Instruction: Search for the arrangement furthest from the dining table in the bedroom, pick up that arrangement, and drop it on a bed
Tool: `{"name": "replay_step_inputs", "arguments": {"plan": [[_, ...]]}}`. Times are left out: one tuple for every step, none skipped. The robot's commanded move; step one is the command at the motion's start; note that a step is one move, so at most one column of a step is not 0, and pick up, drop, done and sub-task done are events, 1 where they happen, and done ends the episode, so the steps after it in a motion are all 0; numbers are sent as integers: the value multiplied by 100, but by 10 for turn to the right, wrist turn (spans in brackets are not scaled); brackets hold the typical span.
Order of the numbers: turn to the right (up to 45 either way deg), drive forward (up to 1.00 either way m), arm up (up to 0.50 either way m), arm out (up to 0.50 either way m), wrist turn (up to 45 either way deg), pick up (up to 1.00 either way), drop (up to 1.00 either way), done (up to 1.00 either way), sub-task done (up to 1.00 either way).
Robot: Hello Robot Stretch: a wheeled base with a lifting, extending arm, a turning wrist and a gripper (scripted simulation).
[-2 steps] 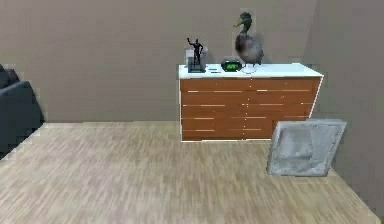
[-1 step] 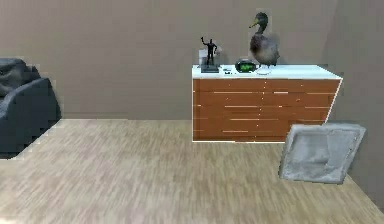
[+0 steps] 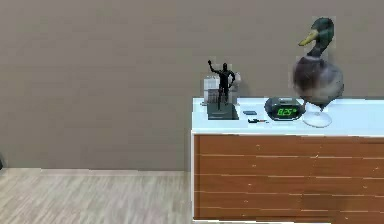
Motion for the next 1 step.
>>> {"name": "replay_step_inputs", "arguments": {"plan": [[0,30,0,0,0,0,0,0,0]]}}
